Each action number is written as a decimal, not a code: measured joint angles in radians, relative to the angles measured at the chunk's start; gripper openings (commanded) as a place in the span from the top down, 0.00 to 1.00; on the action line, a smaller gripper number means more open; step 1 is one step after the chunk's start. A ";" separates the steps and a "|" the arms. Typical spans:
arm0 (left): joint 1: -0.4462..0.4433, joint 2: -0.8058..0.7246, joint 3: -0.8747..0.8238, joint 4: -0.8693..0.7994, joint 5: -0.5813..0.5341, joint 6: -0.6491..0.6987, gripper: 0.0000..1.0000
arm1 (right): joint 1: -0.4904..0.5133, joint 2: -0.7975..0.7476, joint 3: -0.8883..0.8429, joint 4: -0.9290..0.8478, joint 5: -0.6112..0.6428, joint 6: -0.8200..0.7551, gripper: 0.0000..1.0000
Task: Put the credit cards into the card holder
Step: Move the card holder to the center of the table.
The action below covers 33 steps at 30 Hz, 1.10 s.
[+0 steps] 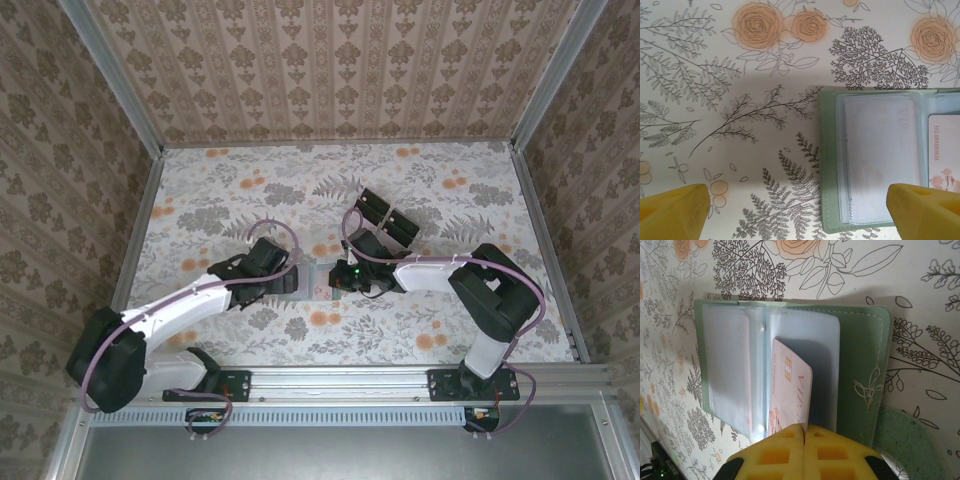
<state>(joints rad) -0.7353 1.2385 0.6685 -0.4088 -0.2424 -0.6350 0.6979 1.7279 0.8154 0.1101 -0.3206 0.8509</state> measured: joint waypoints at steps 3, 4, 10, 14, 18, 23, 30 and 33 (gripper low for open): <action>-0.005 0.036 0.007 0.014 0.000 0.023 0.00 | 0.000 0.000 -0.012 0.018 -0.007 0.005 1.00; -0.006 0.048 0.010 0.019 0.000 0.030 0.00 | 0.000 0.001 -0.016 0.023 -0.009 0.008 1.00; -0.006 0.115 0.013 0.056 0.000 0.053 0.00 | 0.000 0.002 -0.025 0.043 -0.013 0.019 1.00; -0.006 0.158 0.013 0.071 -0.005 0.054 0.00 | 0.000 0.002 -0.028 0.048 -0.014 0.023 1.00; -0.006 0.197 0.013 0.067 -0.029 0.052 0.00 | 0.000 0.002 -0.034 0.053 -0.014 0.031 1.00; -0.005 0.210 0.013 0.060 -0.054 0.036 0.00 | 0.000 0.002 -0.039 0.067 -0.018 0.042 1.00; 0.011 0.210 0.005 0.053 -0.067 -0.001 0.00 | -0.002 0.001 -0.039 0.068 -0.023 0.042 1.00; 0.016 0.210 0.000 0.053 -0.069 -0.005 0.00 | -0.005 -0.006 -0.039 0.077 -0.029 0.042 1.00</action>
<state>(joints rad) -0.7189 1.4483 0.6685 -0.3561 -0.3115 -0.6403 0.6933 1.7218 0.7769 0.1867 -0.3500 0.8932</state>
